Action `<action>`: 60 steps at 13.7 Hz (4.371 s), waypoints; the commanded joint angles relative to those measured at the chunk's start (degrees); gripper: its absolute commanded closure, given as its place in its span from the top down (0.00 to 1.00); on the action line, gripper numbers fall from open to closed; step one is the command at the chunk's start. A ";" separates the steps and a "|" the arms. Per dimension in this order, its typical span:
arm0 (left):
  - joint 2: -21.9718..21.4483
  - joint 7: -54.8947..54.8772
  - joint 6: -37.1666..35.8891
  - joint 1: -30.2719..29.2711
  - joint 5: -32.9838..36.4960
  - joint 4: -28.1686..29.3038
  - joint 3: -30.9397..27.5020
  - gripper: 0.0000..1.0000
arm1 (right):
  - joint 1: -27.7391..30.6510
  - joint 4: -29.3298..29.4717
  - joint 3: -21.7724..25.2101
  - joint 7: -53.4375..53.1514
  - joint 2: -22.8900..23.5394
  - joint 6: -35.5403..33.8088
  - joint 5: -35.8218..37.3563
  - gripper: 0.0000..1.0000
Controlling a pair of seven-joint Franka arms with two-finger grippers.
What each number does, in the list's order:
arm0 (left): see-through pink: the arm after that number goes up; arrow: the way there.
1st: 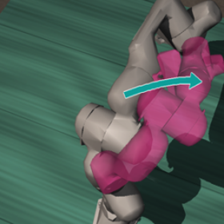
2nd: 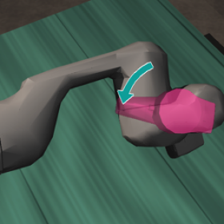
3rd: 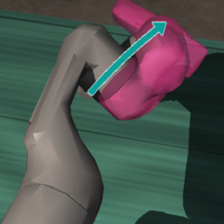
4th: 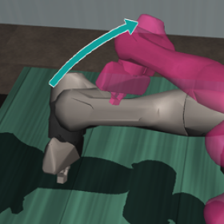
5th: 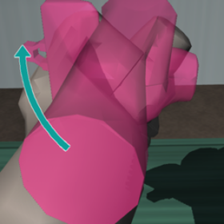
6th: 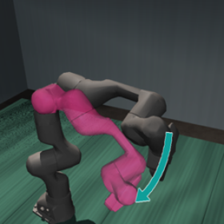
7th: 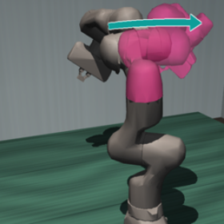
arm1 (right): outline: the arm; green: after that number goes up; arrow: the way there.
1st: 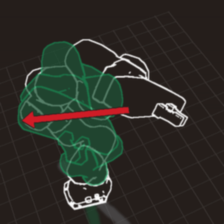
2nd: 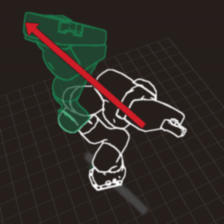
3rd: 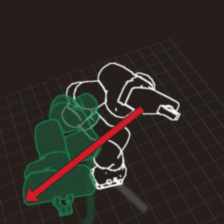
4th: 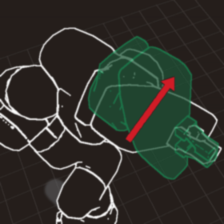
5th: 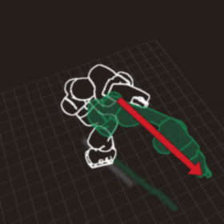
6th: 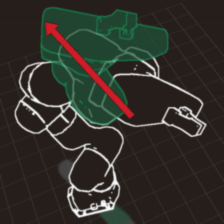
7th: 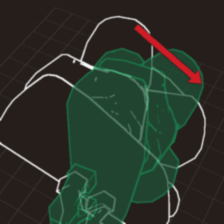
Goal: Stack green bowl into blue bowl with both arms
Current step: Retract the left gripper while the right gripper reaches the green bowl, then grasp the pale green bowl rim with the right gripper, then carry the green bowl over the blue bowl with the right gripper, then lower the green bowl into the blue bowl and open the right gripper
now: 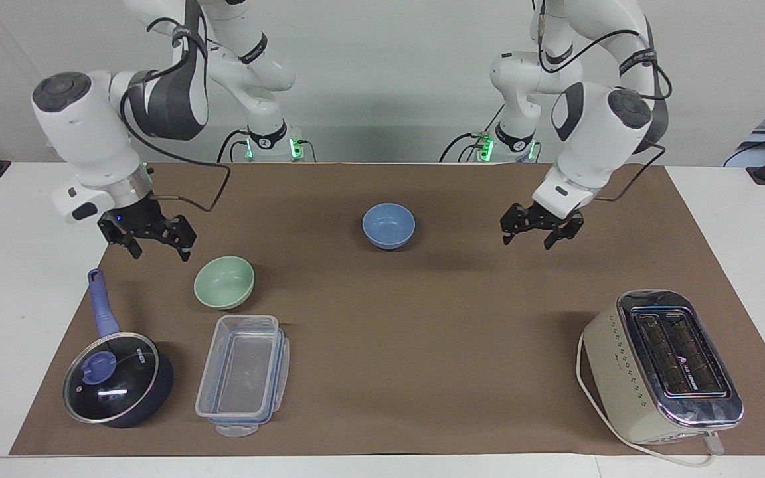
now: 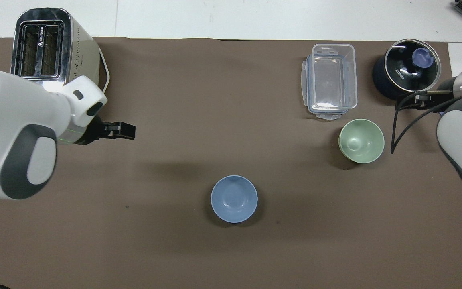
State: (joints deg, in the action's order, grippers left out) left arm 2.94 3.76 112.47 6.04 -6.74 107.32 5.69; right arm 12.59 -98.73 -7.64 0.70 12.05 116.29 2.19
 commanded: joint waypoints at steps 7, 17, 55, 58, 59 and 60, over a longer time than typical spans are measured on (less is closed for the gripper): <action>0.40 -8.86 -21.21 -7.97 7.09 -16.51 0.46 1.00 | 1.65 -19.30 -0.53 1.50 0.96 16.51 0.01 1.00; 0.14 -8.60 -22.47 -8.24 6.92 -17.58 0.55 1.00 | 2.18 -17.82 -0.62 4.66 1.31 16.25 -0.08 0.00; 0.14 -8.60 -22.47 -8.24 6.92 -17.58 0.55 1.00 | -34.12 -28.10 -4.05 -20.46 -11.61 14.05 -10.72 0.54; 0.14 -8.60 -22.47 -8.24 6.92 -17.58 0.55 1.00 | -33.68 -24.34 -3.88 -24.86 -12.31 12.04 -10.72 0.78; 0.14 -8.60 -22.47 -8.24 6.92 -17.58 0.55 1.00 | -33.16 -22.15 -3.53 -24.87 -12.58 8.90 -10.63 0.80; 0.14 -8.60 -22.47 -8.24 6.92 -17.58 0.55 1.00 | -31.93 -19.78 -3.18 -24.96 -12.84 4.95 -9.67 0.83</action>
State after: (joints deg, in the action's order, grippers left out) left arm 2.80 -4.52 91.20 -1.67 -1.04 90.76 5.72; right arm -21.16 -122.39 -11.27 -23.43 0.23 126.96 -7.52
